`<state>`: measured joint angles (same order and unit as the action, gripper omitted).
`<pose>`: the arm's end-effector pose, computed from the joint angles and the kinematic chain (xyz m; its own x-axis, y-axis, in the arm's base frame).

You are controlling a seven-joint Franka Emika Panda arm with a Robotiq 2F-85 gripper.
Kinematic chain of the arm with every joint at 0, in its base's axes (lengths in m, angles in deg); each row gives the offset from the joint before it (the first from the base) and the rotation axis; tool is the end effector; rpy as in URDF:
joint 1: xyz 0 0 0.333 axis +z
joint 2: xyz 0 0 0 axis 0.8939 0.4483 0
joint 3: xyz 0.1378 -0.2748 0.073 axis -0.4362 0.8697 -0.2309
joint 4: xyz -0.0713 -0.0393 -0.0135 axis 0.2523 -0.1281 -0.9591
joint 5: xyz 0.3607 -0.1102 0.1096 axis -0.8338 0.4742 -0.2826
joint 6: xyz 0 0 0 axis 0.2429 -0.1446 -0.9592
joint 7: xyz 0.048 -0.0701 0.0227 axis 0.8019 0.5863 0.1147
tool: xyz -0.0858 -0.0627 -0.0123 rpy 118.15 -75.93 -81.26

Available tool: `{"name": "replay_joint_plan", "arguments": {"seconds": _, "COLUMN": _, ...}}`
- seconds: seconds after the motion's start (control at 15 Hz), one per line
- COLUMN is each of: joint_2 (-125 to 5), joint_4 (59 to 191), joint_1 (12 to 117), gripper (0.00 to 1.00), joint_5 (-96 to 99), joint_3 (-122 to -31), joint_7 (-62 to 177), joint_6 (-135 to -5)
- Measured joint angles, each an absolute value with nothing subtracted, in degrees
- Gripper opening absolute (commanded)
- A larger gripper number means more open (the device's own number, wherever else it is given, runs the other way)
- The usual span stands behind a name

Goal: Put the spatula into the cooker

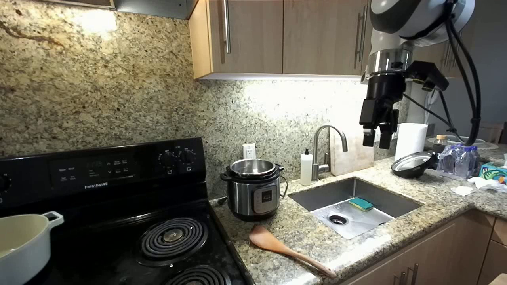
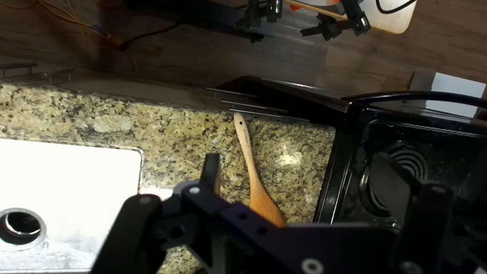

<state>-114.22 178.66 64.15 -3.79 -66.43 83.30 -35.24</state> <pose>0.3288 -0.0756 0.4670 0.9785 0.1908 -0.0780 0.1682 -0.9578 -0.2332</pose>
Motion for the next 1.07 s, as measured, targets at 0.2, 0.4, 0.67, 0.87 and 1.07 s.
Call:
{"name": "replay_joint_plan", "arguments": {"seconds": 0.2, "joint_2": -114.1, "joint_4": 179.6, "joint_1": 63.9, "gripper": 1.00, "joint_5": -3.9, "joint_3": -66.7, "joint_7": 83.0, "joint_6": -35.3}}
{"name": "replay_joint_plan", "arguments": {"seconds": 0.4, "joint_2": -113.9, "joint_4": 183.6, "joint_1": 63.9, "gripper": 1.00, "joint_5": -4.3, "joint_3": -67.6, "joint_7": 82.4, "joint_6": -36.7}}
{"name": "replay_joint_plan", "arguments": {"seconds": 0.67, "joint_2": -112.1, "joint_4": 190.0, "joint_1": 63.3, "gripper": 1.00, "joint_5": -4.4, "joint_3": -69.1, "joint_7": 79.6, "joint_6": -40.7}}
{"name": "replay_joint_plan", "arguments": {"seconds": 0.87, "joint_2": -109.8, "joint_4": 192.5, "joint_1": 62.7, "gripper": 1.00, "joint_5": -3.6, "joint_3": -71.5, "joint_7": 76.5, "joint_6": -45.5}}
{"name": "replay_joint_plan", "arguments": {"seconds": 1.07, "joint_2": -105.7, "joint_4": 192.0, "joint_1": 62.8, "gripper": 1.00, "joint_5": -3.6, "joint_3": -73.1, "joint_7": 75.5, "joint_6": -45.7}}
